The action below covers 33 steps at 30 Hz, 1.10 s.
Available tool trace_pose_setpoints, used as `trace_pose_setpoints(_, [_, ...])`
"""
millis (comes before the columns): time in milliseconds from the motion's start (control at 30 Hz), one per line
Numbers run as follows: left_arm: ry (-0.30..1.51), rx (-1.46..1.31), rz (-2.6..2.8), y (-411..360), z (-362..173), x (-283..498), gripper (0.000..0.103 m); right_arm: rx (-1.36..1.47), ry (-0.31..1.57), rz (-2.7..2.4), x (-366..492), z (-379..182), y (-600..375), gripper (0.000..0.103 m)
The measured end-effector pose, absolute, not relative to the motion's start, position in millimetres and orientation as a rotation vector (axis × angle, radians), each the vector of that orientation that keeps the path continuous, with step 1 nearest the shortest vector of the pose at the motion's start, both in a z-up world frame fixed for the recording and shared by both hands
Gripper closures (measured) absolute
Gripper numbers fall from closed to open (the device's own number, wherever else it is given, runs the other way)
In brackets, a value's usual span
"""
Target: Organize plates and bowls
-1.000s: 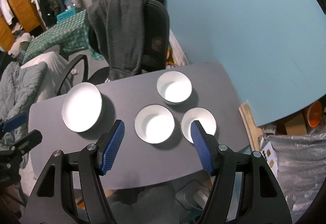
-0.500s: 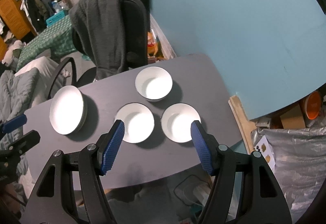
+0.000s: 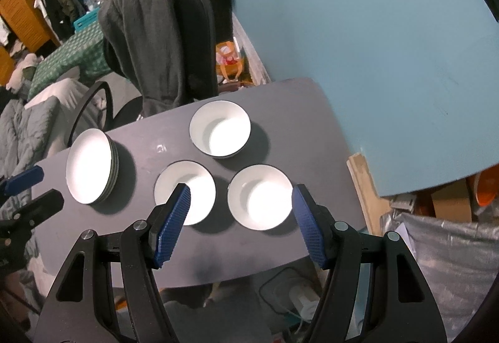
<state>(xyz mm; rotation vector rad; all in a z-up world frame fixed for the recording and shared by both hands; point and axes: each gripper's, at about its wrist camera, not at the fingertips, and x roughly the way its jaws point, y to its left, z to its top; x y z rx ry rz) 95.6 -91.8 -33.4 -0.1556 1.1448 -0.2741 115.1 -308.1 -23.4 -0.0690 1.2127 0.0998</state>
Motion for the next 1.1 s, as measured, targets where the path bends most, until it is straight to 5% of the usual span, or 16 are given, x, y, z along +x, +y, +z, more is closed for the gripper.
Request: trace_pose_setpoints(1100, [1.239,-0.224,-0.035,-133.4,-88.0,120.0,0.027,-0.222,1.323,0.368,184.3,-83.4,-327.3,0.036])
